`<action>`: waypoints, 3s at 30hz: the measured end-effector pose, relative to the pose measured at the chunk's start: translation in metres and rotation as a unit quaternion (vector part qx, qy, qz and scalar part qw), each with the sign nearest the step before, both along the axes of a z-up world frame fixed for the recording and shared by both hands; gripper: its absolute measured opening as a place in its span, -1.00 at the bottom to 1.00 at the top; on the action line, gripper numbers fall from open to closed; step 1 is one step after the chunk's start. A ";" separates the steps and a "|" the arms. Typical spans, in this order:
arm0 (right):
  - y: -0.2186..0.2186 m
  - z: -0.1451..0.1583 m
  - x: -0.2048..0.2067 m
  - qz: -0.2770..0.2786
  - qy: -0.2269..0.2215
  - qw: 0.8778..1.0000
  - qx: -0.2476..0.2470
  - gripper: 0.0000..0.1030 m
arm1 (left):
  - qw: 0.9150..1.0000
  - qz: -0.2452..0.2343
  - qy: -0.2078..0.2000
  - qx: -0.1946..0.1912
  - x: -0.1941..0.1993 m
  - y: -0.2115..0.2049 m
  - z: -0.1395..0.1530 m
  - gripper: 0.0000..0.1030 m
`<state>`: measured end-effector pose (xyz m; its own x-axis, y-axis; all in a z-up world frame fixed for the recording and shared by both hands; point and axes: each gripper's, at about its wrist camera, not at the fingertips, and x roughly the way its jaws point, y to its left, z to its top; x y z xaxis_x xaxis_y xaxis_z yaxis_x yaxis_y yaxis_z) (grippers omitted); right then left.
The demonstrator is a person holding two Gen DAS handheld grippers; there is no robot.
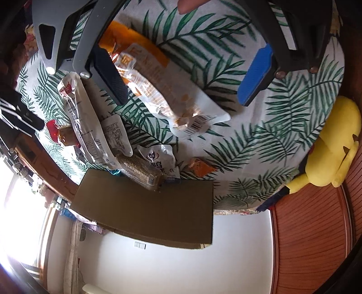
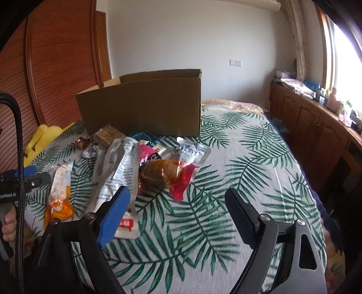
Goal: Organize snacks
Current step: 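Lower the right tool onto the pink egg pack while the left tool approaches the white-orange sausage pack, then close the right tool on the pink egg pack while the left tool grasps the sausage pack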
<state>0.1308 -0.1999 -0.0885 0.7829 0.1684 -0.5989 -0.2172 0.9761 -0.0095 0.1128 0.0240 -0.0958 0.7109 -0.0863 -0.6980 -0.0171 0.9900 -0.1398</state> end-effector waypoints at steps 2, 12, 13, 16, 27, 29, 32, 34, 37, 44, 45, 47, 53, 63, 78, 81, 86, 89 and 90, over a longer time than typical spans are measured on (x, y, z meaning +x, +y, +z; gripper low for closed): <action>0.000 0.001 0.009 0.004 0.004 1.000 -0.003 0.61 | 1.000 0.000 0.006 0.006 0.005 -0.004 -0.002 0.90; 0.015 -0.004 0.066 0.061 0.050 0.997 -0.005 0.30 | 0.999 0.002 0.023 0.024 0.013 -0.006 -0.012 0.88; 0.017 -0.006 0.071 0.067 0.057 0.996 -0.005 0.30 | 0.999 0.003 0.025 0.025 0.013 -0.004 -0.013 0.88; 0.021 -0.010 0.082 0.079 0.075 0.994 -0.005 0.24 | 0.999 0.002 0.027 0.023 0.014 0.000 -0.017 0.89; 0.016 -0.018 0.073 0.126 0.127 0.984 -0.020 0.06 | 0.999 0.013 0.033 0.018 0.010 0.017 -0.020 0.88; 0.017 -0.018 0.066 0.133 0.127 0.983 -0.026 0.08 | 0.999 0.013 0.034 0.012 0.009 0.018 -0.019 0.87; 0.019 -0.021 0.064 0.132 0.123 0.983 -0.039 0.09 | 0.999 0.009 0.033 0.009 0.008 0.017 -0.019 0.83; 0.020 -0.023 0.065 0.128 0.122 0.984 -0.037 0.11 | 0.999 0.004 0.033 0.005 0.005 0.015 -0.017 0.77; 0.018 -0.028 0.070 0.116 0.123 0.986 -0.017 0.17 | 0.999 0.002 0.033 -0.006 0.000 0.017 -0.015 0.74; 0.002 -0.032 0.066 0.089 0.114 0.989 0.015 0.14 | 0.999 0.004 0.034 -0.017 -0.005 0.018 -0.014 0.71; 0.003 -0.033 0.066 0.086 0.114 0.990 0.008 0.12 | 0.999 0.003 0.036 -0.016 -0.004 0.016 -0.015 0.66; 0.006 -0.033 0.065 0.084 0.113 0.990 -0.003 0.12 | 0.999 0.001 0.039 -0.006 0.001 0.012 -0.015 0.61; 0.016 -0.036 0.060 0.078 0.101 0.991 -0.041 0.14 | 0.999 0.003 0.050 0.009 0.023 0.003 -0.014 0.41; 0.020 -0.038 0.061 0.078 0.099 0.991 -0.051 0.17 | 0.997 -0.024 0.040 0.057 0.029 -0.020 -0.016 -0.05; 0.009 -0.037 0.060 0.066 0.092 0.993 -0.031 -0.06 | 0.998 -0.061 0.007 0.032 0.007 -0.024 0.012 -0.35; 0.003 -0.035 0.058 0.069 0.088 0.994 -0.009 -0.14 | 0.998 -0.065 -0.004 0.026 0.004 -0.025 0.021 -0.36; 0.000 -0.030 0.053 0.063 0.067 0.996 -0.003 -0.16 | 0.997 -0.073 -0.019 0.034 0.001 -0.031 0.031 -0.42; -0.001 -0.027 0.051 0.059 0.057 0.997 0.003 -0.16 | 0.997 -0.072 -0.027 0.032 0.000 -0.032 0.033 -0.44; -0.002 -0.025 0.050 0.059 0.052 0.997 0.006 -0.16 | 0.996 -0.072 -0.031 0.031 -0.001 -0.032 0.035 -0.44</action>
<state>0.1808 -0.2021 -0.1138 0.6911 0.2627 -0.6733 -0.3292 0.9438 0.0304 0.1121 -0.0082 -0.0608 0.7362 -0.1492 -0.6601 0.1335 0.9883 -0.0745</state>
